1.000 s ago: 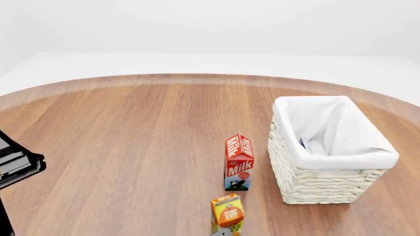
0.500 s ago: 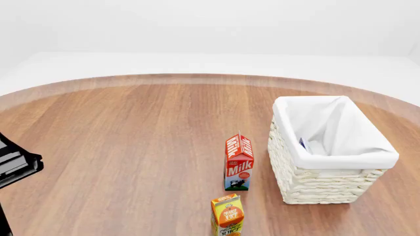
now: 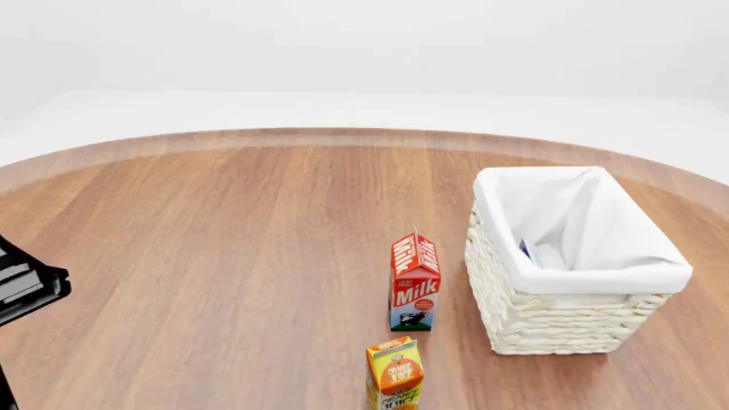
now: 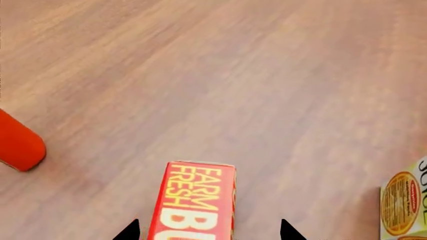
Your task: Pick up the cream cheese box and the butter, and put them in the basket.
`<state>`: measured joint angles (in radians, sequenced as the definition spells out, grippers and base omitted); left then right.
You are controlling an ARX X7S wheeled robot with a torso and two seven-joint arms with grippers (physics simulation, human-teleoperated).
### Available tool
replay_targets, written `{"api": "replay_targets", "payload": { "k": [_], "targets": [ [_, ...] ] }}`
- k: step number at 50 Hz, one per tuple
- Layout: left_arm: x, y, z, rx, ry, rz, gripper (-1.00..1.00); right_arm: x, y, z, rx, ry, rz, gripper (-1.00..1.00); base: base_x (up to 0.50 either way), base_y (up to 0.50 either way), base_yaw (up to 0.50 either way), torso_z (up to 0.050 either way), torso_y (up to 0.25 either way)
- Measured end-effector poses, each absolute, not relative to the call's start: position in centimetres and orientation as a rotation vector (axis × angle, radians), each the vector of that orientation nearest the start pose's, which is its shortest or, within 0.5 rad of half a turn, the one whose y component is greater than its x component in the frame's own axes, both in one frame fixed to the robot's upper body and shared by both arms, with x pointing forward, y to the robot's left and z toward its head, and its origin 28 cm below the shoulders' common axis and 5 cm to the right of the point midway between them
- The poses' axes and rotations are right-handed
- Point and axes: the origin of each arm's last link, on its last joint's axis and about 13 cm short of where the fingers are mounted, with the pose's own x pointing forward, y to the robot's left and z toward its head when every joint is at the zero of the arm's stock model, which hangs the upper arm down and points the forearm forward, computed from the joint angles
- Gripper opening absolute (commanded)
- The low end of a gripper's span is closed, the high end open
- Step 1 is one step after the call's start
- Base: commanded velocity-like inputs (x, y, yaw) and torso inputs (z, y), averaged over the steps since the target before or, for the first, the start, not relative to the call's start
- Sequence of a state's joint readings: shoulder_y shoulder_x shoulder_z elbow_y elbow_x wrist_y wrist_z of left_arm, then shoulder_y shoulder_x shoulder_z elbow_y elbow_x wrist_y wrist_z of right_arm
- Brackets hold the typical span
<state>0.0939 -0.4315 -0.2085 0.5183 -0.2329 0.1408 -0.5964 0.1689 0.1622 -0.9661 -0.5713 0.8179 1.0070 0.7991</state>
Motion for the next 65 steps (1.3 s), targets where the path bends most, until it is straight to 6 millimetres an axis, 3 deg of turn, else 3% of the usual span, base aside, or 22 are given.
{"api": "replay_targets", "payload": {
  "k": [65],
  "targets": [
    [18.2, 30.4, 14.4, 0.049, -0.653, 0.580, 1.00, 7.4, 4.0, 7.0, -0.122, 0.820, 0.666, 1.00, 0.00, 0.00, 0.00, 0.000, 0.000]
  ]
}}
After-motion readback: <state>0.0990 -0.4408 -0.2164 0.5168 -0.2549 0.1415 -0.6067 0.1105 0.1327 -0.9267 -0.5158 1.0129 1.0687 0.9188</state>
